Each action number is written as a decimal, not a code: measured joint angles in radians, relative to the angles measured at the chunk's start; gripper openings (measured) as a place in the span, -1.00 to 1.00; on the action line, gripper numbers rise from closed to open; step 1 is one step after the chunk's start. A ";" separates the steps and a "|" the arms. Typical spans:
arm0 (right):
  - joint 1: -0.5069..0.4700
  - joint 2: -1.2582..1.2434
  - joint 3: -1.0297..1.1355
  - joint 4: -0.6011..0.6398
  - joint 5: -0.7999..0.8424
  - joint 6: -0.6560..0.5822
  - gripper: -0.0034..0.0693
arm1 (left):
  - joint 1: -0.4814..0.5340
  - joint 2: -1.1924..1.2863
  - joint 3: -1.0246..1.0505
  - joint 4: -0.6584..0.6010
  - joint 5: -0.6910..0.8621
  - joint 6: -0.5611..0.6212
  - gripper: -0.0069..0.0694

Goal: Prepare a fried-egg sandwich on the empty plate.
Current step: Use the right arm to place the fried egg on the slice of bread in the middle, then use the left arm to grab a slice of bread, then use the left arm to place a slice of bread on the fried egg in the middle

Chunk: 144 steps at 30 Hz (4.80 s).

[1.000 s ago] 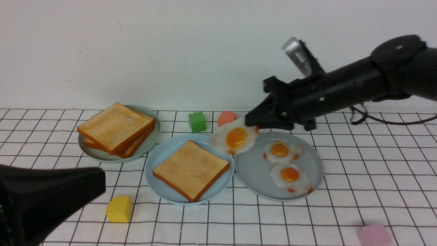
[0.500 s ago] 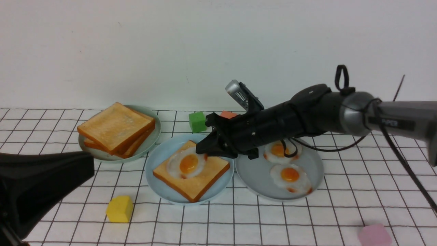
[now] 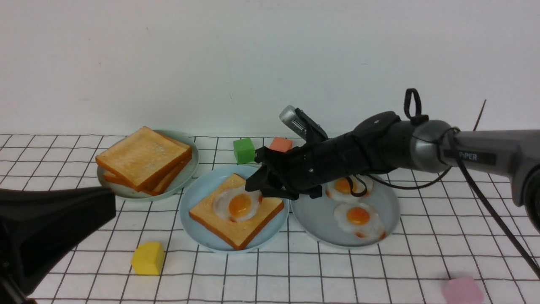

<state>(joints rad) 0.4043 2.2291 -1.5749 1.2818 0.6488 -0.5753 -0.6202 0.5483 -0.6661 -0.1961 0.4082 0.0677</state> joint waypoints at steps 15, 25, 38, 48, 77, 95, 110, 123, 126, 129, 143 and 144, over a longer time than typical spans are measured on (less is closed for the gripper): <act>-0.250 -0.311 0.007 -0.492 0.282 0.167 -0.03 | 0.000 0.165 -0.005 0.009 0.144 -0.219 -0.82; -0.169 -0.843 0.330 -0.771 0.268 0.263 -0.80 | 0.132 0.705 -0.260 0.123 0.238 -0.227 -0.85; -0.029 -1.218 0.547 -0.806 0.188 0.218 -0.81 | 0.413 1.103 -0.545 0.174 0.171 0.020 -0.83; -0.026 -1.219 0.585 -0.806 0.182 0.210 -0.81 | 0.414 1.310 -0.715 0.331 0.163 0.020 -0.04; -0.026 -1.219 0.586 -0.754 0.274 0.234 -0.72 | 0.414 1.516 -0.789 0.476 0.032 0.023 -0.24; -0.026 -1.219 0.586 -0.756 0.276 0.234 -0.67 | 0.407 1.318 -0.782 0.414 0.120 0.019 -0.72; -0.026 -1.365 0.586 -0.836 0.336 0.234 -0.66 | 0.030 1.272 -0.779 0.377 0.287 -0.104 -0.72; -0.026 -1.484 0.586 -0.856 0.369 0.234 -0.64 | 0.008 1.373 -0.779 0.415 0.269 -0.119 -0.72; -0.026 -1.484 0.586 -0.855 0.370 0.234 -0.64 | 0.008 1.383 -0.779 0.413 0.264 -0.122 -0.72; -0.026 -1.484 0.586 -0.855 0.370 0.234 -0.64 | 0.008 1.387 -0.779 0.384 0.264 -0.126 -0.72; -0.026 -1.485 0.586 -0.855 0.374 0.234 -0.63 | 0.008 1.412 -0.779 0.387 0.244 -0.111 -0.43; -0.026 -1.485 0.586 -0.855 0.376 0.237 -0.63 | 0.008 1.412 -0.779 0.387 0.242 -0.111 -0.37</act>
<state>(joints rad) 0.3785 0.7445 -0.9893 0.4266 1.0246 -0.3388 -0.6119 1.9607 -1.4454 0.1911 0.6502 -0.0436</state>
